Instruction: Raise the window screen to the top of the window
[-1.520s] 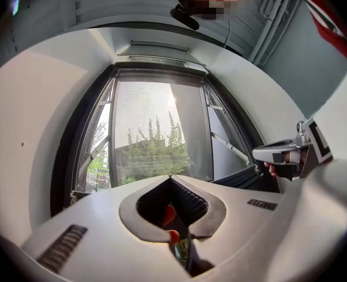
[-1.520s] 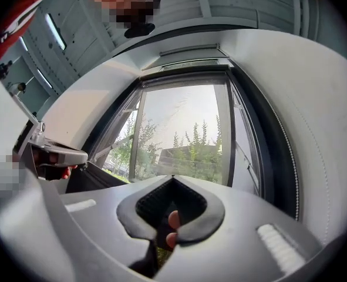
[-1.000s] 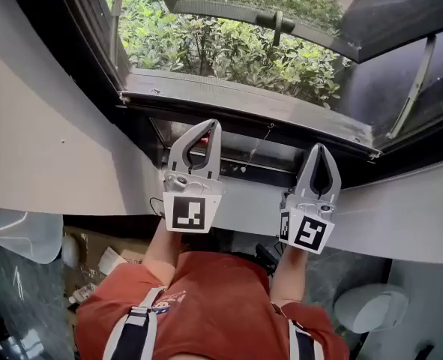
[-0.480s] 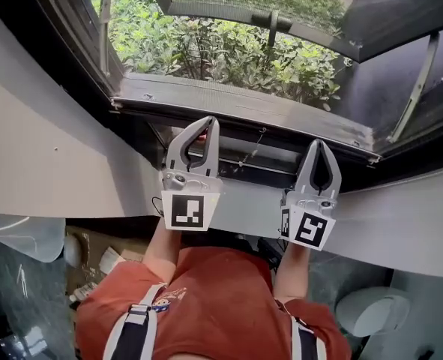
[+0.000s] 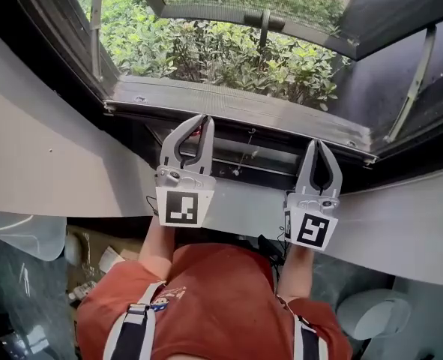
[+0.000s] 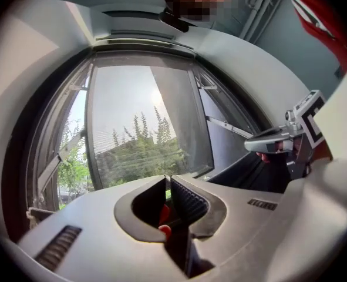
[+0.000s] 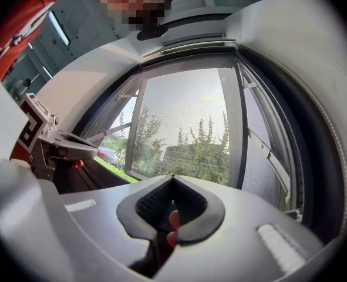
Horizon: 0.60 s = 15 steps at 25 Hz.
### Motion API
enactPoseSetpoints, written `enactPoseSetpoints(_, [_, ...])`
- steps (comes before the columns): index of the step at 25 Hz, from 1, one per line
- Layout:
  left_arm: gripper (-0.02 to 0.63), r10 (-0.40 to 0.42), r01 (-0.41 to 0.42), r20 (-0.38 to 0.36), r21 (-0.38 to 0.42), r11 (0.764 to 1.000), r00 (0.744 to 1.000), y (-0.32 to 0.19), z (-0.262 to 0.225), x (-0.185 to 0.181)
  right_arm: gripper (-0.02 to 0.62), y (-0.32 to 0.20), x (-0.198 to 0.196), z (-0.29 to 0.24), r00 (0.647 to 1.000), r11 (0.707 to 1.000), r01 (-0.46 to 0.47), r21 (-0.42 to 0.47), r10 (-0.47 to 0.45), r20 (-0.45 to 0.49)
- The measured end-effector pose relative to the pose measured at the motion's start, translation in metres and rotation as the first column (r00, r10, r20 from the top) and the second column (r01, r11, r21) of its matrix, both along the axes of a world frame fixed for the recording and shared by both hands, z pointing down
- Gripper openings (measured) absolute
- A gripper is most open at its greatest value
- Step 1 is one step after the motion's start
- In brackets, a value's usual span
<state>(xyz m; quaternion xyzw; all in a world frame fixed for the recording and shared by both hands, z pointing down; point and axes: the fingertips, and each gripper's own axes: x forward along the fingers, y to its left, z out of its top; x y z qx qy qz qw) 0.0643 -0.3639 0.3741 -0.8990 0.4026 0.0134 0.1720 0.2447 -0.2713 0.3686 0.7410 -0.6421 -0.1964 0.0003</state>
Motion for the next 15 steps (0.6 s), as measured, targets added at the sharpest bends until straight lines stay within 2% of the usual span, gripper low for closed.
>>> enactPoseSetpoints(3, [0.042, -0.002, -0.004, 0.118, 0.052, 0.999, 0.993, 0.003, 0.009, 0.007, 0.011, -0.001, -0.009, -0.003, 0.997, 0.999, 0.052, -0.013, -0.053, -0.057])
enactPoseSetpoints(6, [0.065, -0.011, -0.006, 0.186, 0.092, 0.996, 0.983, 0.004, 0.016, 0.007, 0.058, -0.003, -0.020, 0.000, 0.983, 0.992, 0.113, -0.055, -0.119, -0.137])
enactPoseSetpoints(8, [0.078, -0.021, -0.011, 0.263, 0.120, 0.993, 0.964, 0.003, 0.022, 0.006, 0.068, -0.003, -0.024, 0.006, 0.971, 0.988, 0.124, -0.092, -0.140, -0.192])
enactPoseSetpoints(11, [0.101, -0.053, -0.025, 0.423, 0.177, 0.984, 0.904, 0.001, 0.034, 0.007, 0.111, -0.006, -0.025, 0.031, 0.936, 0.964, 0.091, -0.250, -0.168, -0.309])
enactPoseSetpoints(13, [0.118, -0.075, -0.044, 0.514, 0.214, 0.976, 0.855, 0.001, 0.042, 0.008, 0.149, -0.010, -0.028, 0.045, 0.884, 0.939, 0.050, -0.339, -0.199, -0.422])
enactPoseSetpoints(15, [0.129, -0.099, -0.067, 0.593, 0.251, 0.966, 0.799, 0.000, 0.049, 0.009, 0.169, -0.013, -0.029, 0.051, 0.838, 0.924, 0.024, -0.380, -0.226, -0.497])
